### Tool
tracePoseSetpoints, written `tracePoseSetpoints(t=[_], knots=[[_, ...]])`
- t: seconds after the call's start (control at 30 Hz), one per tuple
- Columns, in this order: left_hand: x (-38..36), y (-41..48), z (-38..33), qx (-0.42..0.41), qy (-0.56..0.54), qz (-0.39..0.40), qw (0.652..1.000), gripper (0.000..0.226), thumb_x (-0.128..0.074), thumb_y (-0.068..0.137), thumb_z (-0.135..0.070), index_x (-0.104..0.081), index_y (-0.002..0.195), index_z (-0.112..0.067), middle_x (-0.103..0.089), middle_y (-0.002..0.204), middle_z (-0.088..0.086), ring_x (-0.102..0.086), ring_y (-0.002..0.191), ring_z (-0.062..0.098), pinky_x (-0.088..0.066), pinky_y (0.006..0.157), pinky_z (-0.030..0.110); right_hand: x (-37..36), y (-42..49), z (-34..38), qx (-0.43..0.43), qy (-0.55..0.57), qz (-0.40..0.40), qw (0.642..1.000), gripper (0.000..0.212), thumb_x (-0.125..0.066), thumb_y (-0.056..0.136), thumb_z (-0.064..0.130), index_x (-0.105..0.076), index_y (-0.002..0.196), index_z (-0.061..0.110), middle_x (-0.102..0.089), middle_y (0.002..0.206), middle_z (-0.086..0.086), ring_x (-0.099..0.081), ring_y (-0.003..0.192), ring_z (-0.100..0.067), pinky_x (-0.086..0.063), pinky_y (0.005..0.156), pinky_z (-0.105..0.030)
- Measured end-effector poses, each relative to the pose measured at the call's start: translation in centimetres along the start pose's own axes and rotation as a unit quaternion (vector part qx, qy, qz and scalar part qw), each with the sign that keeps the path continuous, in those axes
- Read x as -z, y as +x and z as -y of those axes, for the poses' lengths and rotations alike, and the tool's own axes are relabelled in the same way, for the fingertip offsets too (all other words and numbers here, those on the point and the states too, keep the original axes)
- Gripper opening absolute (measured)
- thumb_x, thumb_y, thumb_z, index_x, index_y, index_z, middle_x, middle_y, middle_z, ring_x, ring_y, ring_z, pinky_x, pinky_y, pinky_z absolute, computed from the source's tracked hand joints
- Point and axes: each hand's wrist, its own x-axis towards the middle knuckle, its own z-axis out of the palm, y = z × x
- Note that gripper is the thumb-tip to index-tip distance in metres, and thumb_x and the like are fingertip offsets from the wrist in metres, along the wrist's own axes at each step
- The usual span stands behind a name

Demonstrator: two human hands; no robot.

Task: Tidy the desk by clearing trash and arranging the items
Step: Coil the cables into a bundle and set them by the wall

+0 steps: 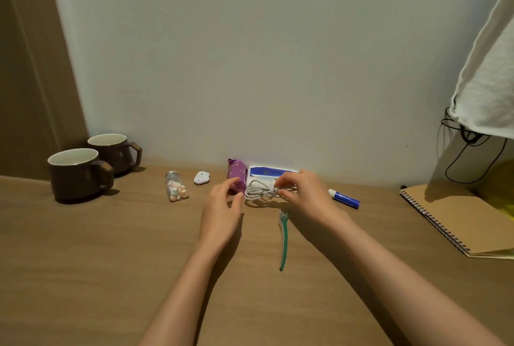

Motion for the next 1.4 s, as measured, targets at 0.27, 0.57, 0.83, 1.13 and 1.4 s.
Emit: tracePoseSetpoints(t=[0.27,0.57,0.83,1.13,1.4], knots=[[-2.1,-0.7,-0.6,-0.118,0.175,0.13,0.969,0.046,-0.043,0.098,-0.025,-0.034,0.143,-0.029,-0.027,0.153,-0.009,-0.015,0.143,0.011,-0.019,0.115,0.035,-1.4,-0.7,-2.3,0.015,-0.039,0.024,0.999,0.028,-0.064,0.086,0.04,-0.069,0.113,0.035,-0.068,0.108,0.007,-0.055,0.1,-0.012,-0.052,0.082,-0.036],[-3.3,1.3,-0.1,-0.223,0.313,0.123,0.915,0.039,-0.052,0.094,-0.024,-0.051,0.133,-0.031,-0.046,0.139,-0.001,-0.039,0.13,0.017,-0.039,0.099,0.029,-1.0,-2.2,-4.4,0.048,0.051,0.065,0.995,0.03,-0.061,0.091,0.018,-0.064,0.121,0.022,-0.064,0.126,0.006,-0.056,0.115,-0.008,-0.041,0.094,-0.016],[-4.5,2.3,0.6,-0.16,0.275,0.112,0.941,0.033,-0.053,0.091,-0.037,-0.056,0.124,-0.031,-0.045,0.12,-0.003,-0.048,0.11,0.014,-0.044,0.074,0.024,-2.8,-0.6,-5.5,0.01,0.026,0.001,1.0,0.025,-0.07,0.085,0.027,-0.072,0.109,0.023,-0.071,0.114,0.004,-0.06,0.107,-0.012,-0.046,0.095,-0.028],[-5.0,2.6,0.4,-0.217,0.369,0.052,0.902,0.036,-0.069,0.082,-0.022,-0.064,0.116,-0.03,-0.057,0.11,0.006,-0.051,0.102,0.026,-0.041,0.077,0.036,-4.4,-0.3,-5.6,-0.019,0.007,-0.078,0.997,0.023,-0.069,0.085,0.032,-0.073,0.106,0.026,-0.071,0.106,0.006,-0.053,0.102,-0.011,-0.049,0.082,-0.032],[-4.2,2.3,0.8,-0.207,0.313,0.075,0.924,0.041,-0.056,0.091,-0.024,-0.052,0.131,-0.035,-0.053,0.13,-0.001,-0.041,0.121,0.022,-0.036,0.092,0.037,-2.2,-2.5,-5.1,0.03,0.018,-0.037,0.999,0.04,-0.062,0.09,0.027,-0.058,0.129,0.027,-0.061,0.127,0.008,-0.044,0.119,-0.011,-0.042,0.1,-0.035]])
